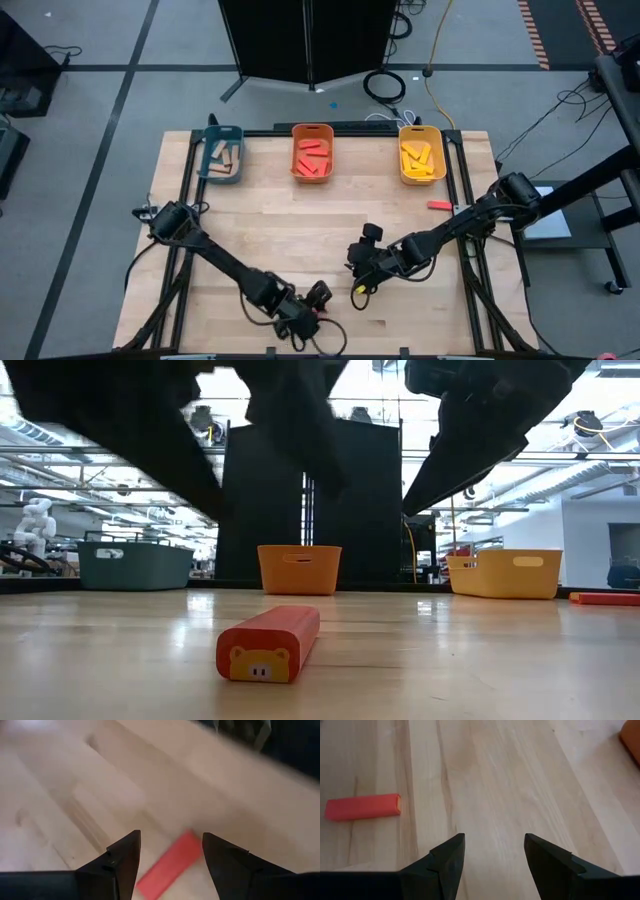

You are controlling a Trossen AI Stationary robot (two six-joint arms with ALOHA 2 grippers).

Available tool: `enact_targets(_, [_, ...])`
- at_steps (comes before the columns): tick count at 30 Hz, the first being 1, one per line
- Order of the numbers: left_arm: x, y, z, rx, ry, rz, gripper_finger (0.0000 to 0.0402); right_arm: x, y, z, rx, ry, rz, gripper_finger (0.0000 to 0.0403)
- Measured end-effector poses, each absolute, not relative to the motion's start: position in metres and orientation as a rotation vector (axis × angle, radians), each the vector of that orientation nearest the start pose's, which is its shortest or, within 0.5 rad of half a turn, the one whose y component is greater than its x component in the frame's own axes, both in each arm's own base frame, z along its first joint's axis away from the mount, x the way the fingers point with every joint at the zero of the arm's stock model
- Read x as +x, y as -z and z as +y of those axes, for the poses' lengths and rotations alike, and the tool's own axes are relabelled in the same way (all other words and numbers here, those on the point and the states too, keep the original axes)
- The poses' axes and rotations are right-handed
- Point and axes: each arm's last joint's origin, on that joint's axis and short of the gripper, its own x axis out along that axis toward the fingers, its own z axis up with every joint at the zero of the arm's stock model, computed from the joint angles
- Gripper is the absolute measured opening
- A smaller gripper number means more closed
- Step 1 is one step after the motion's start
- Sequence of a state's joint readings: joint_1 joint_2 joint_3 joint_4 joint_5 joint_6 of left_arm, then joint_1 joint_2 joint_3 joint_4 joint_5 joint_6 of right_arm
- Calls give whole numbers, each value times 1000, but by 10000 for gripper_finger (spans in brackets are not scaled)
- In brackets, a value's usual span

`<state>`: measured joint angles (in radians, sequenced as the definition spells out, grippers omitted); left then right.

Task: Sort blocks
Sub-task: Put the red block into the orange bin

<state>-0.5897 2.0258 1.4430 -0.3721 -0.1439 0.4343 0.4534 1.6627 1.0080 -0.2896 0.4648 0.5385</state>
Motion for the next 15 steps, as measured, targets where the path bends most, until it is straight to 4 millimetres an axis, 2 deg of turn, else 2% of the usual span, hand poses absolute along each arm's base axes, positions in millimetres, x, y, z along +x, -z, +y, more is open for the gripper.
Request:
enact_targets(4, [359,-172,-221,945,745,844,212,302,-189,133,85,232,807,199])
enact_targets(8, [364,-171,-210,1028,794,839,212,302,-188,132,77,233,815,199])
enact_targets(11, [370,-172,-201,1046,826,813,212,300,-187,132,64,239,836,199])
enact_targets(15, [377,-167,-187,965,890,822,212,297,-185,130,42,248,870,199])
